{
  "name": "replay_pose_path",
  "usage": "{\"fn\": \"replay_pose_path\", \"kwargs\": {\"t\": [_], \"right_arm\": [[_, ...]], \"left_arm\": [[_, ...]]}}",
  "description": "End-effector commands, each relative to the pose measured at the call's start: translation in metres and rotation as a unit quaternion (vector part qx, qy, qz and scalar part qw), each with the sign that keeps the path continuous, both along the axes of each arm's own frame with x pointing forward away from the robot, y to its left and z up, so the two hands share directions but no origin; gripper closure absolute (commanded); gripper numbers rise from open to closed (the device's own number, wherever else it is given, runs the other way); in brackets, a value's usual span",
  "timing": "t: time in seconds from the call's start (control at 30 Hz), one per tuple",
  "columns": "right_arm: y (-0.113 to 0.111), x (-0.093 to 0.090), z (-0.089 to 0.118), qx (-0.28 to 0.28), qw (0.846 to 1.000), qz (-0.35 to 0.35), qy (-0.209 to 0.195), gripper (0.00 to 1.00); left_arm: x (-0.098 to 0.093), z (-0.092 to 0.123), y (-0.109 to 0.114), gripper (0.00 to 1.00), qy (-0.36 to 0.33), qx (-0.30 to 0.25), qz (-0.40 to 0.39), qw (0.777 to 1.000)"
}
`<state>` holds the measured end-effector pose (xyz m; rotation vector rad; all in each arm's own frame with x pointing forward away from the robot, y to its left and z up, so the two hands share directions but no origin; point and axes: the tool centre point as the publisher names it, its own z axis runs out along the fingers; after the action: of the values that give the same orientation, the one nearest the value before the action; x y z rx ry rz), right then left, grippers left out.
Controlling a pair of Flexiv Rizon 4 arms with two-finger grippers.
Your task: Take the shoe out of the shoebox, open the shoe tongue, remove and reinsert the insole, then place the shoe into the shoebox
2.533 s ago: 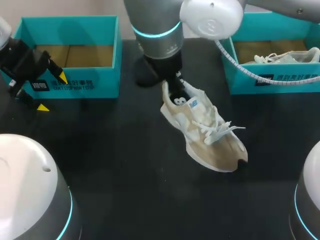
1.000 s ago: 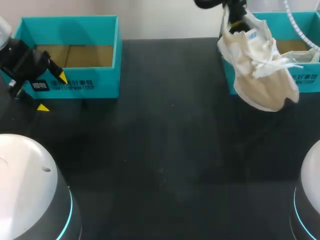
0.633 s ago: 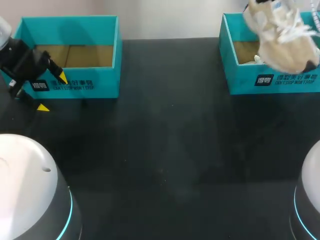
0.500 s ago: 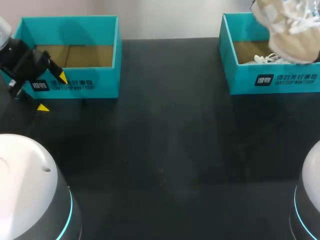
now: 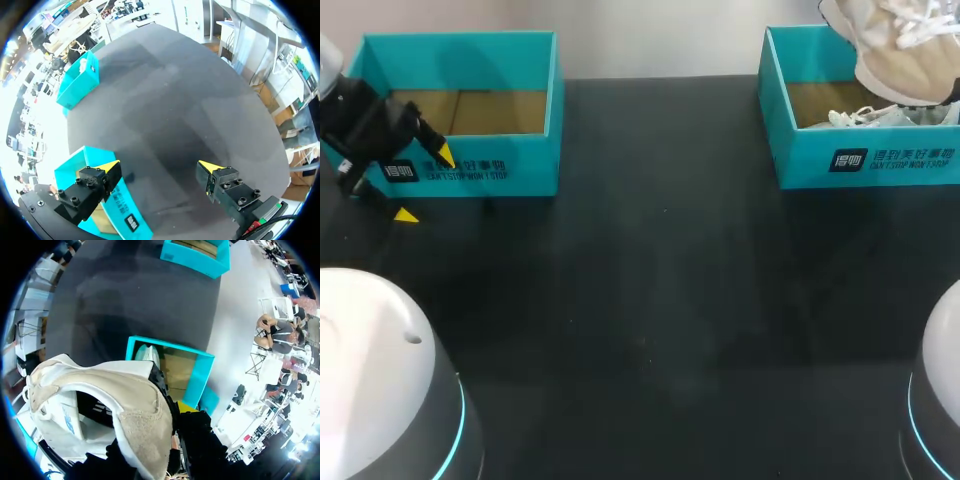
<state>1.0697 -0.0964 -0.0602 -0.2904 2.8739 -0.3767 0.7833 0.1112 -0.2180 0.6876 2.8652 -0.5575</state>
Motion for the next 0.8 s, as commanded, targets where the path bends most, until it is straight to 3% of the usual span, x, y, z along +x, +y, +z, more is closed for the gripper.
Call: {"fn": "replay_pose_path", "kwargs": {"t": [0.03,0.43,0.67,0.8], "right_arm": [[-0.024,0.033,-0.007,0.024,0.999,-0.02,-0.015,1.0],[-0.099,0.123,-0.036,0.001,0.999,-0.028,-0.033,1.0],[-0.139,0.158,-0.049,-0.001,0.999,-0.035,-0.026,1.0],[-0.143,0.161,-0.048,0.005,0.999,-0.035,-0.026,1.0]], "left_arm": [[-0.001,0.0,0.0,0.0,0.0,0.002,0.0,1.0],[-0.001,0.0,0.0,0.0,0.0,0.002,0.0,1.0],[-0.001,0.0,0.0,0.0,0.0,0.002,0.0,1.0],[-0.001,0.0,0.0,0.0,0.0,0.002,0.0,1.0]]}}
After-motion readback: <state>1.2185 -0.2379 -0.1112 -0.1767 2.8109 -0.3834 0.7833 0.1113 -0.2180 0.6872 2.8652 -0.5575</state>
